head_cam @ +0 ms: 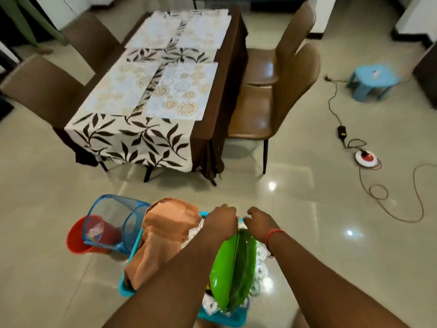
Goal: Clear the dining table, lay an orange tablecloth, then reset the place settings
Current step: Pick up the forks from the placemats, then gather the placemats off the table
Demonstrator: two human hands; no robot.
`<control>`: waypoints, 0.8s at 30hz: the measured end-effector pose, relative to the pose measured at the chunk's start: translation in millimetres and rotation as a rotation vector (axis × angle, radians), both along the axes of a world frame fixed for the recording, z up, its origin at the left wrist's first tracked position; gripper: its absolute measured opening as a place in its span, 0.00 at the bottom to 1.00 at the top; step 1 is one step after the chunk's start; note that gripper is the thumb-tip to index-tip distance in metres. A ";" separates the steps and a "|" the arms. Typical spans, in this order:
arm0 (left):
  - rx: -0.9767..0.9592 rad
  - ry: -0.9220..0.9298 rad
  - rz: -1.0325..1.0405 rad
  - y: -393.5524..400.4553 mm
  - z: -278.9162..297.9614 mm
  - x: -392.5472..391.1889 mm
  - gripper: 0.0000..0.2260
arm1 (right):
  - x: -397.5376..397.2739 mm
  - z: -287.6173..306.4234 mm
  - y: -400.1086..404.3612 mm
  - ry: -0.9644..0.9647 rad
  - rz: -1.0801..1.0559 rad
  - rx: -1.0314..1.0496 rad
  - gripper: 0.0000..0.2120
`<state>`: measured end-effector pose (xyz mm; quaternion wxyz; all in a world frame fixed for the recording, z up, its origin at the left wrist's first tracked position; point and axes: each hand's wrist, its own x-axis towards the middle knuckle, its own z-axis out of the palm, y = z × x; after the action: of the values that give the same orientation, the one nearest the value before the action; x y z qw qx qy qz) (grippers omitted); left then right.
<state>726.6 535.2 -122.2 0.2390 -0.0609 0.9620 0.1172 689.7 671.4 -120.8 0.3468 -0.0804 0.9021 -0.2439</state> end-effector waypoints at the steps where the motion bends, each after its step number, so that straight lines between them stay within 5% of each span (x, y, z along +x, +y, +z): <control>1: -0.007 0.018 -0.008 13.2 8.8 -13.0 0.15 | -15.7 6.6 18.0 0.037 0.032 0.015 0.19; 8: -0.147 0.093 -0.002 108.2 44.3 -73.5 0.28 | -97.4 36.1 142.8 0.186 0.332 0.146 0.28; 14: -0.166 0.257 -0.058 191.9 87.7 -136.8 0.34 | -168.6 81.8 240.0 0.306 0.335 0.273 0.39; 24: -0.370 0.643 0.094 158.0 178.7 -246.4 0.37 | -298.9 171.7 216.7 0.835 0.300 0.149 0.40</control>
<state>480.2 693.2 56.6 -0.0958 -0.1075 0.9890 -0.0347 390.8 888.1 50.9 -0.0107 -0.2765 0.9583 -0.0718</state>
